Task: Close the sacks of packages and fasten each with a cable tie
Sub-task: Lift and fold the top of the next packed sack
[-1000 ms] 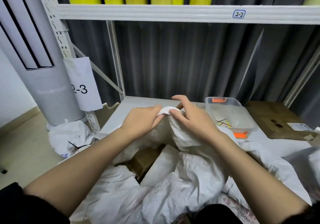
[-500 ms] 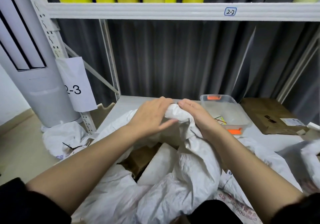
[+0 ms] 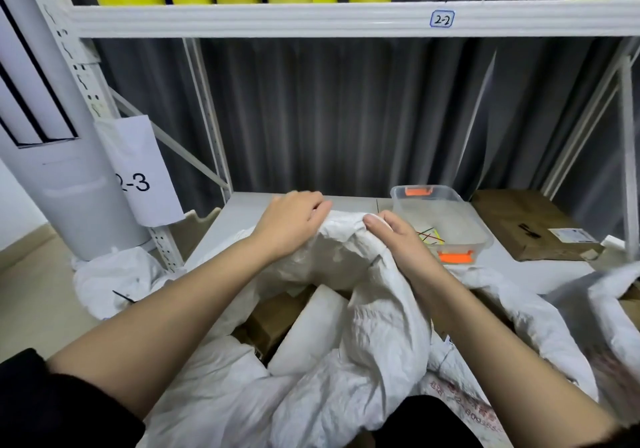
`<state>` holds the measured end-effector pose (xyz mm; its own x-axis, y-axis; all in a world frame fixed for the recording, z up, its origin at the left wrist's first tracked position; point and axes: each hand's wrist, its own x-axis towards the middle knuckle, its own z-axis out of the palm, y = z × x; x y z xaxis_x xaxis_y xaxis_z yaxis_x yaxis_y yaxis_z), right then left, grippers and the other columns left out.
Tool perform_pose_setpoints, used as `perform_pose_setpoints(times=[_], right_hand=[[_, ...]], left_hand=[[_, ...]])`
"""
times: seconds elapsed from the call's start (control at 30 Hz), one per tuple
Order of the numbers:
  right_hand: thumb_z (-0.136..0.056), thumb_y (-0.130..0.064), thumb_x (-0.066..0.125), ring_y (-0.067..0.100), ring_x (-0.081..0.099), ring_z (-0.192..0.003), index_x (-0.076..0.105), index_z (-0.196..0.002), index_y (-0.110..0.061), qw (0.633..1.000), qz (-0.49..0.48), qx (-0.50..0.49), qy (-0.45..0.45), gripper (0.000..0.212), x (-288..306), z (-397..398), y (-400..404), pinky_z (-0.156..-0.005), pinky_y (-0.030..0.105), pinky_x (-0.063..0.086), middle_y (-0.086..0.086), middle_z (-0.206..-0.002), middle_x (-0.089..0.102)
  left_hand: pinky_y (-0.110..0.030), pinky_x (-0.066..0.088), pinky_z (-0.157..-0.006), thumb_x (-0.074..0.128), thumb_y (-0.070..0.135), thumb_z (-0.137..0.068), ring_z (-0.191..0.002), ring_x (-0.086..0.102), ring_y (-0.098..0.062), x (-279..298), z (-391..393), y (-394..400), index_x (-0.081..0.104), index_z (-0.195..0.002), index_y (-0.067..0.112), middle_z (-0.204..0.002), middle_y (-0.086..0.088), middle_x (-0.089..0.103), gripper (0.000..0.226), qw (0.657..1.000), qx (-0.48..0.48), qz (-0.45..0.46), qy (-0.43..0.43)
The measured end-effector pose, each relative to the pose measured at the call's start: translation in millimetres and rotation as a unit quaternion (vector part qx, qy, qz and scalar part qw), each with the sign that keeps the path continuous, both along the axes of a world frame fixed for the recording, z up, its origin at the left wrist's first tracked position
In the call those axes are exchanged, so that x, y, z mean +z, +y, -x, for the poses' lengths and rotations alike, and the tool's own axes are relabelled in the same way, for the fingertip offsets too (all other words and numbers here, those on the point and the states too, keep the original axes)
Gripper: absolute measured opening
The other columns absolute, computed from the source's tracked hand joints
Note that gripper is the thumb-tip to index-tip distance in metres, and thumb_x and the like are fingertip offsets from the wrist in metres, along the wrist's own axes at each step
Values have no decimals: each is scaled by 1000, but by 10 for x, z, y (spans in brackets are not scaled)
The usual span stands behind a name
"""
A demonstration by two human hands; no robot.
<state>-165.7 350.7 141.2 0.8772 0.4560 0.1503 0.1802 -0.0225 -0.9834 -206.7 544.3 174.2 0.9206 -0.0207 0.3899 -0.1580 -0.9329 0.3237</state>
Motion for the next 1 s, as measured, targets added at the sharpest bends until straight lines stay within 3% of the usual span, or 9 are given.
perform_pose_setpoints(times=[0.13, 0.27, 0.33, 0.43, 0.5, 0.6, 0.73, 0.87, 1.0], right_hand=[[-87, -40, 64, 27, 54, -87, 59, -101, -4, 984, -81, 69, 144, 39, 77, -78, 26, -76, 36, 42, 19, -95, 57], [-93, -43, 56, 5, 60, -87, 55, -118, -20, 999, 38, -5, 9, 34, 91, 18, 25, -81, 27, 46, 3, -106, 63], [-83, -57, 62, 2, 53, -108, 38, -137, -31, 983, 169, -56, -50, 65, -11, 67, -50, -92, 26, 41, -12, -124, 52], [-79, -56, 68, 11, 41, -127, 16, -150, -30, 979, 195, -23, 46, 92, -169, 149, -119, -97, 25, 32, -8, -140, 36], [-81, -45, 72, 10, 49, -114, 22, -147, -32, 987, 132, -25, 85, 83, -224, 191, -115, -91, 24, 37, -7, -135, 43], [-82, -20, 74, 8, 56, -105, 38, -136, -36, 997, 47, -64, -13, 67, -226, 230, -71, -86, 21, 46, 0, -123, 55], [-80, 3, 71, 0, 60, -97, 58, -123, -28, 996, -54, -56, -52, 54, -131, 285, -194, -82, 14, 47, -9, -110, 63], [-79, 5, 68, 9, 66, -98, 72, -107, -18, 991, -95, 82, 47, 37, -50, 230, -357, -82, 19, 51, -6, -109, 72], [-67, -2, 56, 21, 69, -80, 74, -96, -16, 954, -191, 119, 198, 37, -109, 142, -342, -69, 25, 56, 12, -97, 72]], left_hand=[[-33, 43, -84, 51, 54, -85, -96, 55, -14, -90, -4, -143, 51, -120, 19, -111, 3, 59, 49, 975, -123, -159, -93], [-35, 46, -66, 44, 42, -93, -81, 63, -23, -197, -126, -122, 56, -112, 15, -96, -4, 65, 35, 958, -95, -230, -140], [-31, 45, -55, 35, 42, -92, -69, 64, -23, -185, -143, -89, 59, -101, 15, -84, -2, 67, 37, 954, -80, -239, -163], [-29, 41, -47, 31, 42, -93, -61, 62, -21, -160, -138, -69, 59, -94, 16, -75, 2, 65, 38, 948, -66, -251, -182], [-32, 44, -49, 26, 42, -95, -64, 61, -20, -158, -139, -61, 57, -98, 16, -77, 3, 64, 40, 956, -55, -243, -157], [-40, 46, -59, 19, 39, -97, -69, 60, -21, -133, -164, -40, 52, -106, 17, -83, 2, 62, 41, 959, -45, -253, -117], [-37, 42, -51, 26, 28, -96, -56, 57, -22, -95, -169, 126, 54, -97, 16, -70, 2, 60, 30, 949, -50, -286, -122], [-39, 45, -60, 22, 28, -93, -59, 58, -22, -57, -152, 229, 54, -97, 18, -70, 2, 61, 33, 958, -33, -269, -91], [-34, 40, -89, 37, 28, -88, -96, 59, -17, -9, -82, 27, 55, -115, 20, -107, 5, 64, 34, 973, -106, -188, -80]])
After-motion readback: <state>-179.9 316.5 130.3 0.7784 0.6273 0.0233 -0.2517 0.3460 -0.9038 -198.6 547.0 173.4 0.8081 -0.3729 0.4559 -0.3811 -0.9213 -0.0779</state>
